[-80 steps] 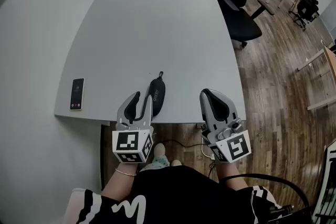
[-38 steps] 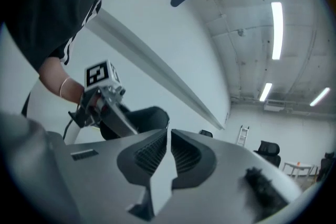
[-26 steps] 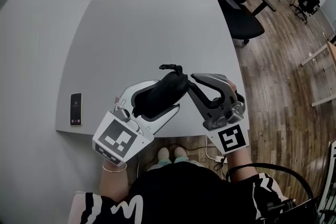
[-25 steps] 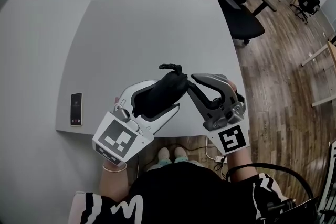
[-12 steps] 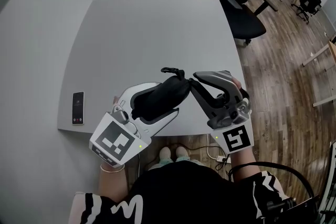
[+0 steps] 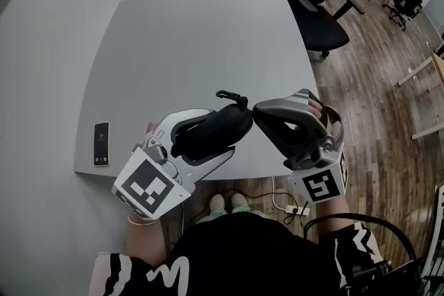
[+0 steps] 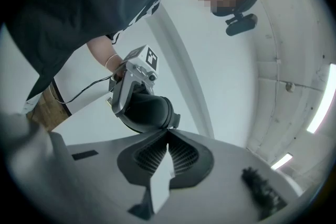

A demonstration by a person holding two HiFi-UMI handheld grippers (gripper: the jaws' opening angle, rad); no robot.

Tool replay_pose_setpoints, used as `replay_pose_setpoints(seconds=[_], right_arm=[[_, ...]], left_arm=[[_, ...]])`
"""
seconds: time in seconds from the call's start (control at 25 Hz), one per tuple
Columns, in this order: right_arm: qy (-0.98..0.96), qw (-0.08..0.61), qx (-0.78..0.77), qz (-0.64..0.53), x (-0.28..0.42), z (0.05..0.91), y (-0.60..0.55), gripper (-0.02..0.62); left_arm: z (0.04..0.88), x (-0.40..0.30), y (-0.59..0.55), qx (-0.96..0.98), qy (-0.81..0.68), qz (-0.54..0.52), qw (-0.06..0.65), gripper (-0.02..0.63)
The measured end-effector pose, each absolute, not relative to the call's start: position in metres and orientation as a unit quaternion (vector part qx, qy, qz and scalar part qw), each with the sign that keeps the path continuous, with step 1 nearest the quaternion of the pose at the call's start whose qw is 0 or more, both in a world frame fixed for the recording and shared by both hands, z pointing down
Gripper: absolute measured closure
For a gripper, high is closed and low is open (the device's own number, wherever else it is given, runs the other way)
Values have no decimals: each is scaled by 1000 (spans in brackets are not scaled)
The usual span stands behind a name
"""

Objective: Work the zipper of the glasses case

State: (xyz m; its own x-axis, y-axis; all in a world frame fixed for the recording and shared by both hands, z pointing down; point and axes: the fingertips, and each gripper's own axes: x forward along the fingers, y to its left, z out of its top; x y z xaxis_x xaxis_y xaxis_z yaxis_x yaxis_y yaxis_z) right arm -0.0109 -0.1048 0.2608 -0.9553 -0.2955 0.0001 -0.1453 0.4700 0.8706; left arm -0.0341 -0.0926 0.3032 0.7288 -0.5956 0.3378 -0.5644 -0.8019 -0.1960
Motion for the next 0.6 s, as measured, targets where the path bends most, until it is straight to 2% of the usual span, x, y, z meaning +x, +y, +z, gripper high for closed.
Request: replay_pose_setpoints(seconds=[0.16, 0.4, 0.6], right_arm=[[-857, 66, 117, -498, -11, 253, -98, 588], [-857, 60, 94, -504, -16, 242, -87, 589], [-854, 62, 108, -505, -14, 245, -92, 589]], left_arm=[[299, -35, -94, -925, 317, -196, 70, 316], [325, -24, -110, -899, 321, -273, 118, 313], [323, -21, -109, -919, 323, -209, 88, 339]])
